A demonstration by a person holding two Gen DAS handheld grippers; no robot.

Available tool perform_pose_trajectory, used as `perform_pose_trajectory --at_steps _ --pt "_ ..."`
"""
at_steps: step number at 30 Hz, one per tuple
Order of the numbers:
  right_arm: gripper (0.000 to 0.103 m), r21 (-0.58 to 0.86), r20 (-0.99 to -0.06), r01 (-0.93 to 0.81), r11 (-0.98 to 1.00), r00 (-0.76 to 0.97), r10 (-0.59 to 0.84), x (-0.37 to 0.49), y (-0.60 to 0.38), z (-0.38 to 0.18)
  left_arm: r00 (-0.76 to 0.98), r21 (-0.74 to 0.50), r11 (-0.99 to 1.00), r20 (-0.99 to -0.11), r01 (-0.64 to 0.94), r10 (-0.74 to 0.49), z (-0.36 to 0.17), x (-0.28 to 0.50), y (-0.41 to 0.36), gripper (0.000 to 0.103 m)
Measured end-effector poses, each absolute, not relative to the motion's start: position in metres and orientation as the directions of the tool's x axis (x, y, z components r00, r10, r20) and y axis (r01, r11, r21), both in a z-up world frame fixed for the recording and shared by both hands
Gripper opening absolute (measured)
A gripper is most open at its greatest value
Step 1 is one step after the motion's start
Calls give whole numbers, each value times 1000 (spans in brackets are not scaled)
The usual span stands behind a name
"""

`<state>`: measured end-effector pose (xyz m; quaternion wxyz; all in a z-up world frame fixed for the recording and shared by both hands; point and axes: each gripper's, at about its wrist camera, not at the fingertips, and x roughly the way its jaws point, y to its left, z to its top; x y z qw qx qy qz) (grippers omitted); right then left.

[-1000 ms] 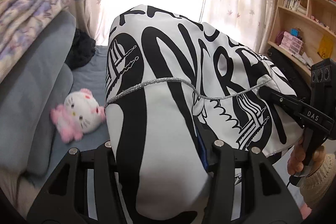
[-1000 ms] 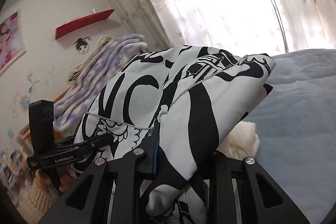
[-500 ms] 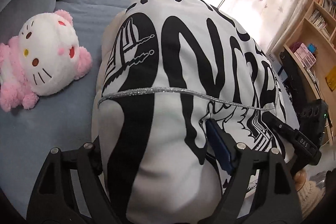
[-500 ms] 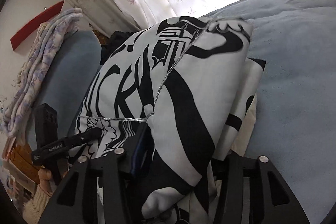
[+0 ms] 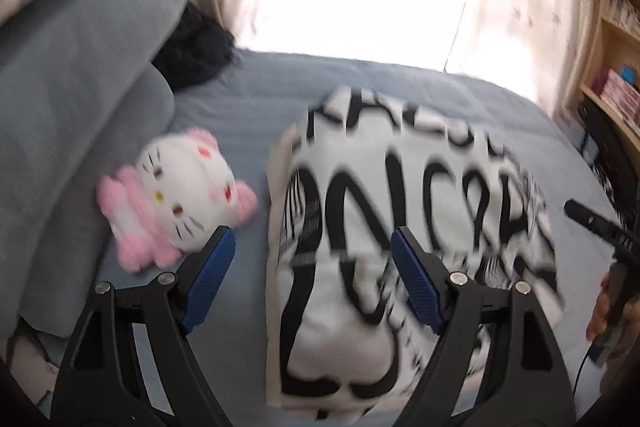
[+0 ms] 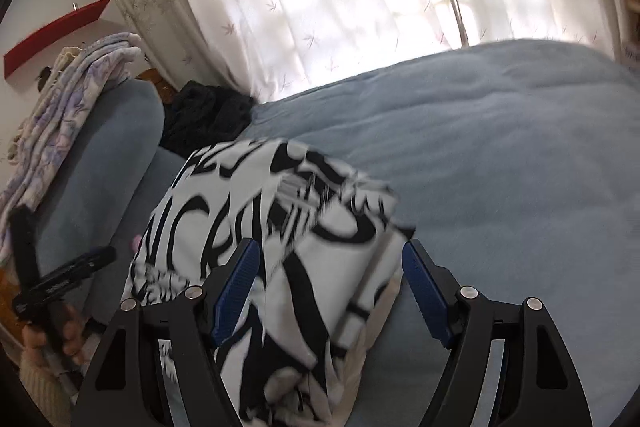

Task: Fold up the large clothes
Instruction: 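Carry the bundle with both tools onto the folded cream puffer jacket, then open both tools and withdraw them from the stacked bundle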

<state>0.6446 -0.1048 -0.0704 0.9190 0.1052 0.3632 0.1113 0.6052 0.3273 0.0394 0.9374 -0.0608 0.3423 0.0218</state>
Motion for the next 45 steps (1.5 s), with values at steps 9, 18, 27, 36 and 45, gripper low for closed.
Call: perform_pose_trajectory --at_steps 9,18,27,36,45 --pt "75 159 -740 -104 982 646 188 729 18 -103 695 123 968 -677 -218 242 12 673 275 58" --pt "82 151 -773 -102 983 608 182 769 42 -172 676 60 978 -714 -199 181 -35 687 301 62" --pt "87 159 -770 -106 982 609 191 780 27 -204 682 -110 970 -728 -217 70 -65 693 329 70" --pt "88 126 -788 -98 987 594 160 766 14 -191 681 -184 946 -731 -266 49 -65 685 334 72" --pt "89 111 -844 -208 972 497 203 677 -3 -132 644 22 959 -736 -282 206 -10 616 268 76"
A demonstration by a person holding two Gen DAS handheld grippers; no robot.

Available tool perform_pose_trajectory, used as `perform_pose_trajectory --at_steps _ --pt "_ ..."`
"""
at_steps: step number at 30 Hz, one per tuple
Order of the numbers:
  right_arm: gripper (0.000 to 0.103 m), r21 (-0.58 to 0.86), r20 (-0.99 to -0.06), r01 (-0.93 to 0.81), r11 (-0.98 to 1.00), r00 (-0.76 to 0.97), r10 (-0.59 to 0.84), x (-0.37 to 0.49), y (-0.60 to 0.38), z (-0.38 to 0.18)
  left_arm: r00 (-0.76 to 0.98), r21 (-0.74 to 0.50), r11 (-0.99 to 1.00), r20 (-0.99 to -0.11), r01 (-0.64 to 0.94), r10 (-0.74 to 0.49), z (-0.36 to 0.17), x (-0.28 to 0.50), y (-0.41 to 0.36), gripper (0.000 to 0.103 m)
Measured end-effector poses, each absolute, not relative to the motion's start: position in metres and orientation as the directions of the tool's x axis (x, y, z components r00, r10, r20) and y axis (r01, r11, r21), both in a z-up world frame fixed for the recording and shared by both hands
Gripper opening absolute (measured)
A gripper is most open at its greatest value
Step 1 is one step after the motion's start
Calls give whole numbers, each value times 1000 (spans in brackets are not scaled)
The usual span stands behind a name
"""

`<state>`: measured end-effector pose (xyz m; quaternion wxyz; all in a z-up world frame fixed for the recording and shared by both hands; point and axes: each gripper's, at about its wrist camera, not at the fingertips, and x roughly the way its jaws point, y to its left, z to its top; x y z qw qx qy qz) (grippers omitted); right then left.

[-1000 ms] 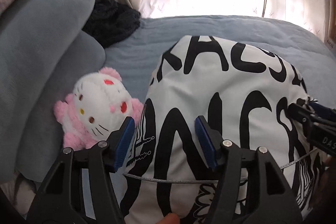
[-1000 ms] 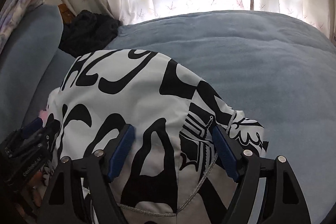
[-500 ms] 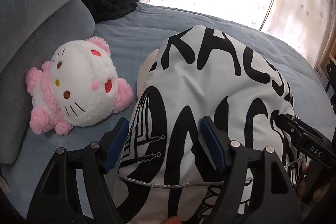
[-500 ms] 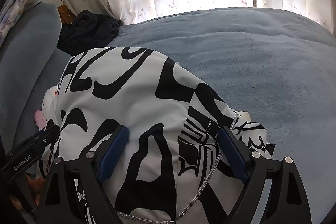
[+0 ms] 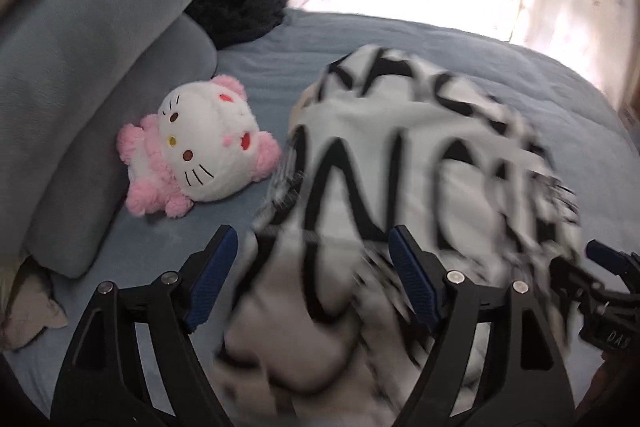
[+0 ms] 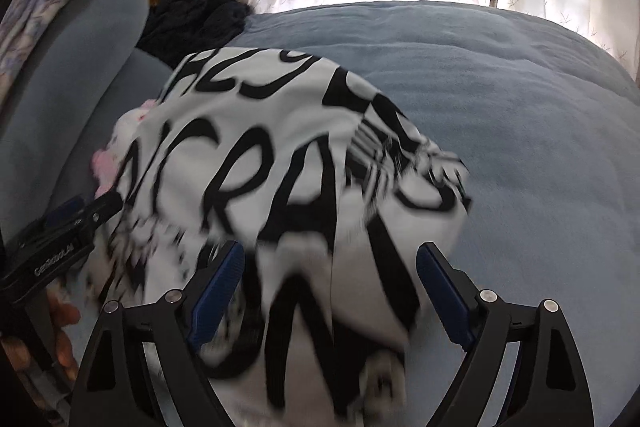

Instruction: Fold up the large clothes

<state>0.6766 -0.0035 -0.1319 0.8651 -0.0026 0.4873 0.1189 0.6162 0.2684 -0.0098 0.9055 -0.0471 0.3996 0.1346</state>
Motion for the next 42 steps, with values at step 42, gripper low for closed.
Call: perform_pose_trajectory --at_steps 42 --pt "93 42 -814 -117 992 572 102 102 -308 -34 692 -61 993 -721 -105 29 22 151 -82 81"
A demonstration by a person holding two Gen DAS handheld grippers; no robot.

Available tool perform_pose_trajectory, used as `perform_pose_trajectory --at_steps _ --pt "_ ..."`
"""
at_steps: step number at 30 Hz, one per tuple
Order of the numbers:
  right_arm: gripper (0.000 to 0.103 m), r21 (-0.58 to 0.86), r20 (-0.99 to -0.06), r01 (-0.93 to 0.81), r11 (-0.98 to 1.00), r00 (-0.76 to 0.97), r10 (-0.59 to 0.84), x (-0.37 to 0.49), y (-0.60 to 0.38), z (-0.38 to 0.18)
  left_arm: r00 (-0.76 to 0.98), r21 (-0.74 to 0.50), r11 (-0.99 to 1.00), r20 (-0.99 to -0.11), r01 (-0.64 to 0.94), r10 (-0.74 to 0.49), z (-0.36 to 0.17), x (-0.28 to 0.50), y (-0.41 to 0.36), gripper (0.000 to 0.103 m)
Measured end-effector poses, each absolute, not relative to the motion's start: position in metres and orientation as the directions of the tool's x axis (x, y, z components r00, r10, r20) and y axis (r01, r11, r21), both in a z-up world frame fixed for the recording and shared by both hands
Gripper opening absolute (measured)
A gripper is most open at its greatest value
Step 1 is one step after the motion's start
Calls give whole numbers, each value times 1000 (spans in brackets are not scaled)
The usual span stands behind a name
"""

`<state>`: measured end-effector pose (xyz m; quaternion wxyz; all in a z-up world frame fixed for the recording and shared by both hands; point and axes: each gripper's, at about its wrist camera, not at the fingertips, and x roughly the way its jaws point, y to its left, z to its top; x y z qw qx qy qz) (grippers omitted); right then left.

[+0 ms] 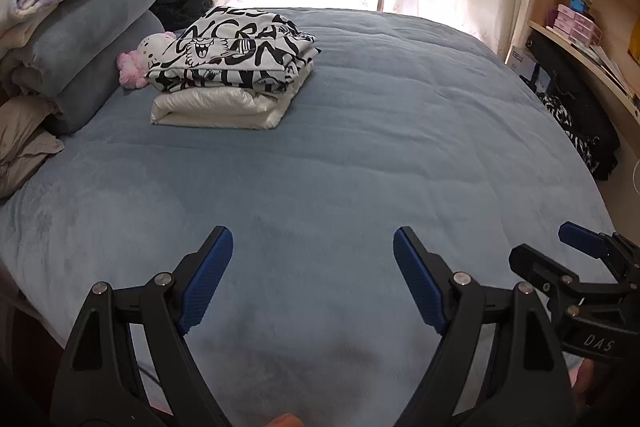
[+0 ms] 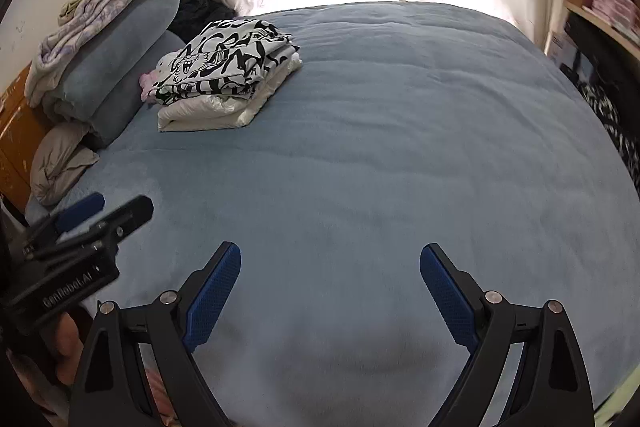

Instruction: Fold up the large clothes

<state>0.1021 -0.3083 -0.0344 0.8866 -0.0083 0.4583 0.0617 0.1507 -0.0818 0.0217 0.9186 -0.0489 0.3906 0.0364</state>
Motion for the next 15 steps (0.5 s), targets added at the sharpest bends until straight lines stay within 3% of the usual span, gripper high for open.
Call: perform_pose_trajectory --at_steps 15 --pt "97 1 -750 -122 993 657 82 -5 -334 3 688 -76 994 -725 -77 -2 21 94 -113 81"
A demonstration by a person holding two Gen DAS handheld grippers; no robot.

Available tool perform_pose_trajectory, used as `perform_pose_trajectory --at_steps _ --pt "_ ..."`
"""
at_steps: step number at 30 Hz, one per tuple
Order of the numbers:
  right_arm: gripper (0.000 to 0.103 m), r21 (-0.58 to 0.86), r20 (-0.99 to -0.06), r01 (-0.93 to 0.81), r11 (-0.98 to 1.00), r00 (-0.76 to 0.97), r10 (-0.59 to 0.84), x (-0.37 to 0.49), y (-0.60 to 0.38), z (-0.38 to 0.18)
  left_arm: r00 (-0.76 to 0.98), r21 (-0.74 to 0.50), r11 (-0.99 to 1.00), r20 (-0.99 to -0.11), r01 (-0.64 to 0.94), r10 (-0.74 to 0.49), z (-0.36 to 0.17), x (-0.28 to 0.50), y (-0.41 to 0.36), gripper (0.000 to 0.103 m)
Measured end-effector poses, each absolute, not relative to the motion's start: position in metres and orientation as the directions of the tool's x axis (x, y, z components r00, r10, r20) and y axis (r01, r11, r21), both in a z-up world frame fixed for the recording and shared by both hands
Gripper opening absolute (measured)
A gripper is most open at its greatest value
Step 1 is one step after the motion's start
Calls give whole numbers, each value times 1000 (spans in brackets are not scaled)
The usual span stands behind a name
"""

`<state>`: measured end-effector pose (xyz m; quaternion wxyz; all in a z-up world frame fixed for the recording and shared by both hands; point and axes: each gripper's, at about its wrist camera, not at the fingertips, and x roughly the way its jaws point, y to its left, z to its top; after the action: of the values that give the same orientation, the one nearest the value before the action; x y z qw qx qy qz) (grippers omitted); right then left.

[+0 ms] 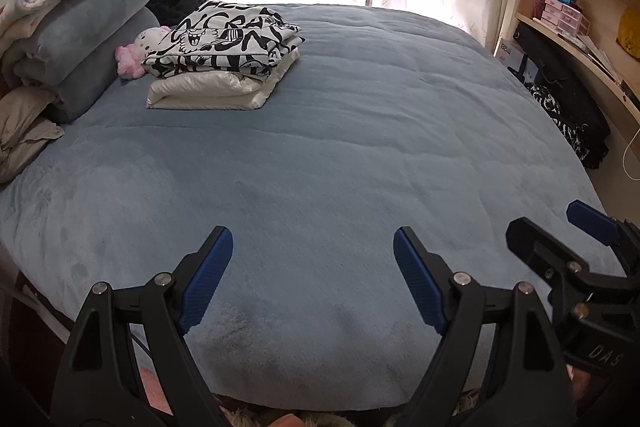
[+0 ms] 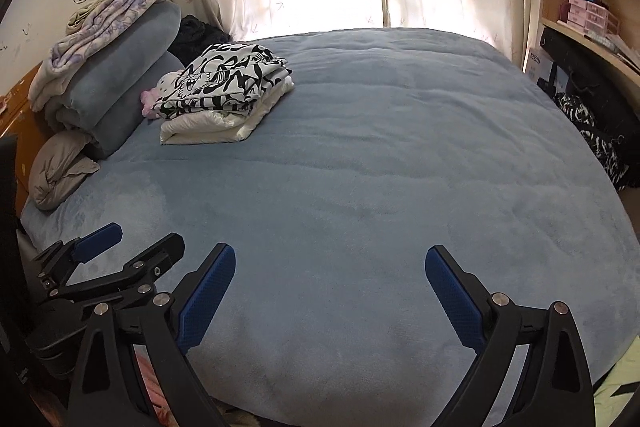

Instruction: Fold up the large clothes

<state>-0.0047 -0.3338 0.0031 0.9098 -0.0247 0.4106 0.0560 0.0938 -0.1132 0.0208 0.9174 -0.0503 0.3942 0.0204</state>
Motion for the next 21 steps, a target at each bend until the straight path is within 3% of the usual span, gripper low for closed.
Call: perform_pose_trajectory --at_steps 21 --pt "97 47 -742 -121 992 660 116 4 -368 11 718 -38 997 -696 -63 19 34 86 -123 81"
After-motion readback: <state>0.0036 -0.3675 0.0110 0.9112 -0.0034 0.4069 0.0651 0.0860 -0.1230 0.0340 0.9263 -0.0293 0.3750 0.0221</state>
